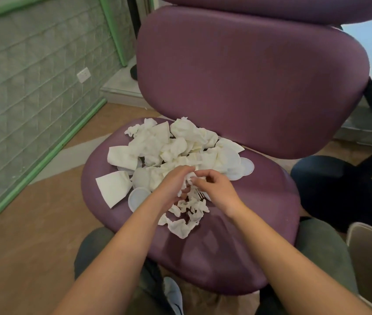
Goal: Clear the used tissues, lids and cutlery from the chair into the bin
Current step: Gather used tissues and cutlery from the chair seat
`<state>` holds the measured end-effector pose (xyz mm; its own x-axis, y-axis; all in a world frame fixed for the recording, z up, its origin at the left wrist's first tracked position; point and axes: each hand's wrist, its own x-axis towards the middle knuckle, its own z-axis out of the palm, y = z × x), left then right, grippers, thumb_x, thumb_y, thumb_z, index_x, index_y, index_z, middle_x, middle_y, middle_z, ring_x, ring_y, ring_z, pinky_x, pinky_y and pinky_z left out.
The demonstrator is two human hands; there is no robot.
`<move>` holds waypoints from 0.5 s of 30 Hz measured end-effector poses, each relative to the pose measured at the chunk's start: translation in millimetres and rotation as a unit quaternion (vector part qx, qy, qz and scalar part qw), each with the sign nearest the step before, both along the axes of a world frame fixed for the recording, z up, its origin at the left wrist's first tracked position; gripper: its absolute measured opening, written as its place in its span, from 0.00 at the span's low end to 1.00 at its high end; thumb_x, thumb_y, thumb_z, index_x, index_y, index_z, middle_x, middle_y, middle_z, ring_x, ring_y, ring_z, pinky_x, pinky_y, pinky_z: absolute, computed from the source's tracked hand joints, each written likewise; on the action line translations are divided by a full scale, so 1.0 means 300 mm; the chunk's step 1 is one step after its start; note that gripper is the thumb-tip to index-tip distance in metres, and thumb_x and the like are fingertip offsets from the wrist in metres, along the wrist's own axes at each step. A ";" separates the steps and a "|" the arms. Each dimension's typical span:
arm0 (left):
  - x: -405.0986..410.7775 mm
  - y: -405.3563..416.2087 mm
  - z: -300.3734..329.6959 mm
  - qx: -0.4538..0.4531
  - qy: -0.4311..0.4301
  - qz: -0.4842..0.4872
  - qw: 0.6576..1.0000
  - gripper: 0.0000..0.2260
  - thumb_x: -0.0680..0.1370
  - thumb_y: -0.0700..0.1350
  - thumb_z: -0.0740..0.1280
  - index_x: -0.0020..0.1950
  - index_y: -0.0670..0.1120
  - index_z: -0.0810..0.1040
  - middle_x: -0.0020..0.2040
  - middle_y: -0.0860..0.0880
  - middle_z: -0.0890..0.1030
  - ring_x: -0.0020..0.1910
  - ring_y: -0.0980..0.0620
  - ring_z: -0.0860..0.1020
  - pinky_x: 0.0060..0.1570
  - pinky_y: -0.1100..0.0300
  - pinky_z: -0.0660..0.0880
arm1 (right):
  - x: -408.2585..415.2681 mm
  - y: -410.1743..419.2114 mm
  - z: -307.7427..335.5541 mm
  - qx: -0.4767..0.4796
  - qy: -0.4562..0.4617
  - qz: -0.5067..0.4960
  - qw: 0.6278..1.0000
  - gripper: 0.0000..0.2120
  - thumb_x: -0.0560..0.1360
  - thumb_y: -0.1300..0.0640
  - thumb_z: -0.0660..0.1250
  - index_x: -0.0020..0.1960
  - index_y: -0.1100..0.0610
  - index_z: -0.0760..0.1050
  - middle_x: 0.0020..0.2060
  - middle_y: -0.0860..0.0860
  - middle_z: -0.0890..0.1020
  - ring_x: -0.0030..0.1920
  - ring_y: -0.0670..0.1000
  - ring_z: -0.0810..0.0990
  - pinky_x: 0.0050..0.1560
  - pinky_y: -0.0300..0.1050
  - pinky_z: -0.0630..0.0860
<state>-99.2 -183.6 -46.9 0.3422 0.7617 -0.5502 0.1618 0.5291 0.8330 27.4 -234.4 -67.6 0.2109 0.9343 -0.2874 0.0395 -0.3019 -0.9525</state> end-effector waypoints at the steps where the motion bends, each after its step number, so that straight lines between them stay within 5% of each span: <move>1: -0.015 0.002 -0.018 0.008 0.007 -0.004 1.000 0.09 0.79 0.48 0.61 0.48 0.44 0.76 0.28 0.52 0.69 0.25 0.55 0.63 0.27 0.63 0.59 | -0.010 -0.002 -0.004 0.012 -0.014 -0.009 1.000 0.09 0.72 0.55 0.74 0.51 0.55 0.82 0.38 0.45 0.81 0.39 0.42 0.78 0.47 0.37 0.75; 3: -0.037 -0.006 -0.040 0.019 0.011 -0.006 1.000 0.14 0.80 0.49 0.60 0.57 0.42 0.78 0.34 0.50 0.74 0.27 0.55 0.67 0.27 0.63 0.63 | -0.028 -0.009 -0.008 0.035 -0.034 -0.028 0.998 0.07 0.72 0.59 0.74 0.50 0.54 0.82 0.39 0.49 0.82 0.38 0.44 0.77 0.44 0.37 0.74; 6: -0.057 -0.029 -0.067 0.023 0.027 0.000 0.999 0.15 0.81 0.54 0.58 0.62 0.54 0.79 0.53 0.51 0.82 0.41 0.54 0.77 0.40 0.60 0.71 | -0.060 -0.021 -0.013 0.052 -0.026 -0.041 0.997 0.12 0.72 0.59 0.75 0.52 0.52 0.76 0.38 0.52 0.81 0.38 0.47 0.78 0.45 0.42 0.75; 11: -0.070 -0.045 -0.076 -0.005 0.000 0.018 1.000 0.21 0.80 0.64 0.55 0.52 0.55 0.84 0.57 0.51 0.83 0.54 0.51 0.77 0.50 0.55 0.71 | -0.100 -0.027 -0.016 0.050 -0.028 -0.046 0.997 0.09 0.69 0.59 0.77 0.43 0.62 0.80 0.41 0.45 0.86 0.42 0.43 0.84 0.44 0.34 0.77; 13: -0.073 -0.048 -0.083 -0.016 0.021 0.026 0.999 0.22 0.78 0.66 0.57 0.53 0.54 0.83 0.60 0.49 0.81 0.62 0.49 0.76 0.59 0.50 0.70 | -0.112 -0.021 -0.021 0.050 -0.071 -0.018 0.996 0.05 0.70 0.58 0.77 0.41 0.60 0.84 0.39 0.44 0.86 0.40 0.41 0.83 0.42 0.33 0.75; 15: -0.081 -0.043 -0.104 -0.018 0.042 0.033 0.998 0.20 0.78 0.63 0.60 0.56 0.51 0.81 0.62 0.47 0.80 0.65 0.47 0.74 0.56 0.51 0.71 | -0.117 -0.017 -0.020 0.049 -0.128 0.033 0.990 0.05 0.73 0.54 0.74 0.43 0.55 0.86 0.38 0.49 0.84 0.37 0.41 0.79 0.40 0.37 0.71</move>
